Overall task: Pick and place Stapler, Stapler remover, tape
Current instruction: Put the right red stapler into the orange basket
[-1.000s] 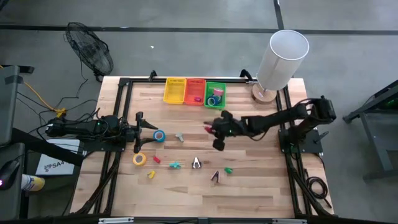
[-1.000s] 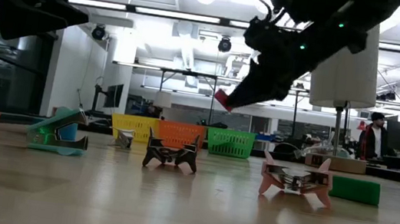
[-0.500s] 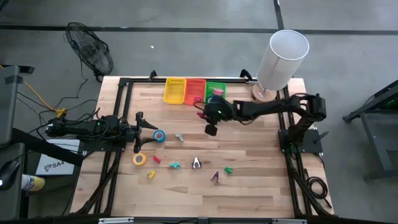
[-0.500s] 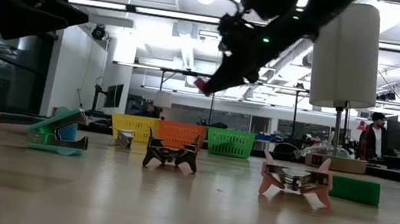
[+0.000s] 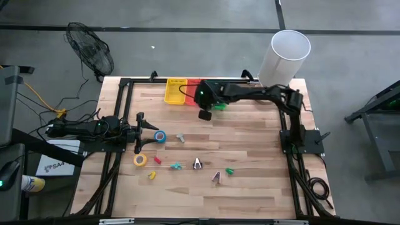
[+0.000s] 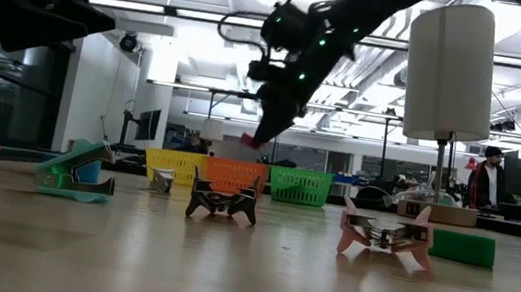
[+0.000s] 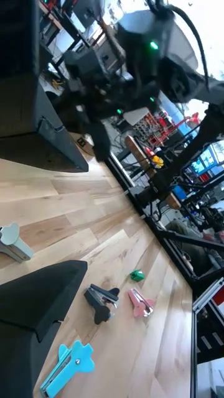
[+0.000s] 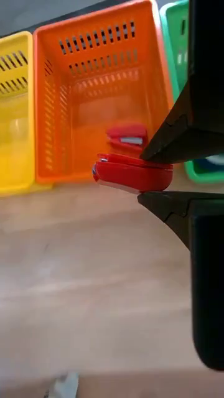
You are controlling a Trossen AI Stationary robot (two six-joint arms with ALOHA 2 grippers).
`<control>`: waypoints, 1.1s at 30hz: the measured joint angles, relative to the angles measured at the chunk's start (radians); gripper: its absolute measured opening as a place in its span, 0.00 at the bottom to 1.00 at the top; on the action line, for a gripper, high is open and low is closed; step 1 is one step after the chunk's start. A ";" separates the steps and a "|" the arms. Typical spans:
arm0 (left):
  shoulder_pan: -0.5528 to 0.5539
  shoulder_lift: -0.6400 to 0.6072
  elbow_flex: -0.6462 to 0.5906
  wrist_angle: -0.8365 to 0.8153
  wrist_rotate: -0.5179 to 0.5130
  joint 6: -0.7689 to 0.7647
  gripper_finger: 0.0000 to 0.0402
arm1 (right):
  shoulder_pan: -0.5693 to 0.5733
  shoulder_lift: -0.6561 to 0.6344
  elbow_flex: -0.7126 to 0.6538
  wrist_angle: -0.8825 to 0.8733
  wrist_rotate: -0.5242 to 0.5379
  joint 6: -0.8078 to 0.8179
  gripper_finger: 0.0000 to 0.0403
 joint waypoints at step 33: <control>0.000 0.000 0.000 0.000 0.000 0.000 0.59 | -0.119 0.175 0.133 -0.016 -0.020 0.063 0.23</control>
